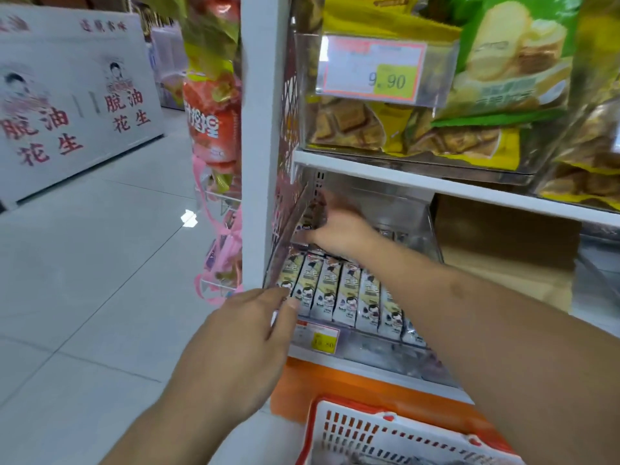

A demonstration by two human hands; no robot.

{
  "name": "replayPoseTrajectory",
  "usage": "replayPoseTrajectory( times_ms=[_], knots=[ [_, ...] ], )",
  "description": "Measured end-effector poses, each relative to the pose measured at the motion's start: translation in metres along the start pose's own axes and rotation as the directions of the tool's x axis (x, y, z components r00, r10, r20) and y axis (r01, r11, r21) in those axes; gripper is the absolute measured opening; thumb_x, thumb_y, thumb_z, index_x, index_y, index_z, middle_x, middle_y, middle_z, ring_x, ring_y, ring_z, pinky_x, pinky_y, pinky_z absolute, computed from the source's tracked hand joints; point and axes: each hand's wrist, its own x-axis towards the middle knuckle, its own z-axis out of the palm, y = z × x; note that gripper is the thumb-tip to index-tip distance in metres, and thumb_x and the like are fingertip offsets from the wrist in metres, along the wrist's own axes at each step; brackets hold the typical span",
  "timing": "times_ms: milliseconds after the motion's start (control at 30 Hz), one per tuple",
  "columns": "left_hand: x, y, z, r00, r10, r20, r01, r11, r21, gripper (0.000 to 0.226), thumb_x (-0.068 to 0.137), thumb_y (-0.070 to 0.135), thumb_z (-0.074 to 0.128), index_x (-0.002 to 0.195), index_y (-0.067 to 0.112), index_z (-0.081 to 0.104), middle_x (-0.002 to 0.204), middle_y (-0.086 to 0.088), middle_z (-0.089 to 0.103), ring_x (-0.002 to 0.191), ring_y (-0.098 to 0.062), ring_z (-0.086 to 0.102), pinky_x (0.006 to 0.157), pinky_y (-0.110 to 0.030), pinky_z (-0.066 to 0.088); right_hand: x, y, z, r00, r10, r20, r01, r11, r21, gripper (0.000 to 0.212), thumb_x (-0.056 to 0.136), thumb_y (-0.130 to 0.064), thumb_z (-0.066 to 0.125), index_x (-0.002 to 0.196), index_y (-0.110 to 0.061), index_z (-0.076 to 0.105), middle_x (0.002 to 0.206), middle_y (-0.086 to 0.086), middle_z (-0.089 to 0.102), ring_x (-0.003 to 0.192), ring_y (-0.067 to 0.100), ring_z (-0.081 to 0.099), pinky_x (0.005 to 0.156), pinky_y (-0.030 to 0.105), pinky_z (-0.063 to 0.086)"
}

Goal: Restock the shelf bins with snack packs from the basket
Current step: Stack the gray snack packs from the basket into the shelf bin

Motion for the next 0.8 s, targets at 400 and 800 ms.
replayPoseTrajectory(
  times_ms=[400,800],
  knots=[
    [-0.001,0.003,-0.001,1.000,0.015,-0.016,-0.015,0.998,-0.056,0.044,0.106,0.053,0.029,0.131,0.038,0.062,0.131,0.018,0.063,0.118,-0.004,0.053,0.089,-0.021,0.037,-0.011,-0.004,-0.006,1.000,-0.014,-0.014,0.015,0.998,0.056,0.084,0.079,-0.042,0.090,0.150,-0.033,0.045,0.114,-0.017,0.065,0.113,0.011,0.062,0.093,0.020,0.046],
    [-0.038,0.019,0.025,0.993,0.113,0.031,-0.109,0.988,-0.107,0.032,0.104,0.048,0.041,0.083,0.030,0.056,0.082,0.009,0.061,0.081,-0.011,0.057,0.076,-0.036,0.050,-0.202,0.025,-0.061,0.975,-0.194,-0.111,0.214,0.954,0.212,0.040,0.095,-0.018,0.074,0.132,-0.024,0.058,0.120,-0.010,0.063,0.106,0.009,0.060,0.087,0.035,0.054]
  ],
)
